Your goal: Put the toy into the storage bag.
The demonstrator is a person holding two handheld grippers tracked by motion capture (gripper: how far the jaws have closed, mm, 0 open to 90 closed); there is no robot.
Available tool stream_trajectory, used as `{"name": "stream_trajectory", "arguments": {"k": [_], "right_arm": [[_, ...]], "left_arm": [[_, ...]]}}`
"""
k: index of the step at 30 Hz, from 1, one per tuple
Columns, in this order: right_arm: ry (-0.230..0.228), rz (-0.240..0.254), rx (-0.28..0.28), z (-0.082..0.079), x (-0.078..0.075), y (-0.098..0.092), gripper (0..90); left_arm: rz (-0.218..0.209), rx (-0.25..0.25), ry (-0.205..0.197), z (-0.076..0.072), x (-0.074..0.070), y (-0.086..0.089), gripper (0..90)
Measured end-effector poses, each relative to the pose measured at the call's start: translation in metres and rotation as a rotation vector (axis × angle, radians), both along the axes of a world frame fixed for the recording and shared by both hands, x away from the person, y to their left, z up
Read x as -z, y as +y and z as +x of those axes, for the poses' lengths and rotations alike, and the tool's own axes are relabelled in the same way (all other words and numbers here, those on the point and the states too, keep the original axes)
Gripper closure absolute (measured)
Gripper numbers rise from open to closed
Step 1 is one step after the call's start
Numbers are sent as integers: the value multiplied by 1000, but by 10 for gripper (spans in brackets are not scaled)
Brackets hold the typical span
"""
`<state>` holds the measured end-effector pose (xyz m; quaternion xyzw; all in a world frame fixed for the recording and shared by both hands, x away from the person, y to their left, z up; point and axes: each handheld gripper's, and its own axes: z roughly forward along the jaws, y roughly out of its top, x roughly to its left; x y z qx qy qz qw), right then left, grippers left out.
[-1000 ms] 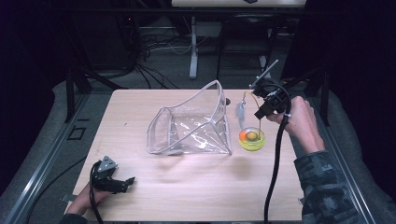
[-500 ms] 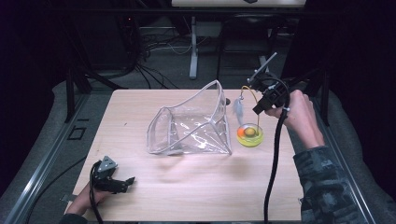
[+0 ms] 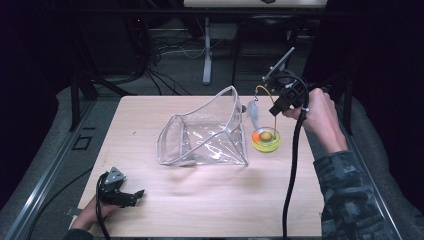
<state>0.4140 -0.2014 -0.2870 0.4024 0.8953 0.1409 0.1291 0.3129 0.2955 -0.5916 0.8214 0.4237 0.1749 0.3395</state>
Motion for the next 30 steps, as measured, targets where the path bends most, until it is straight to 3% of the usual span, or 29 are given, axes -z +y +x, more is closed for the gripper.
{"name": "stream_trajectory", "arguments": {"k": [30], "right_arm": [[-21,25,-8,2,-22,2,882]], "left_arm": [[2,4,0,1,0,0,1]]}}
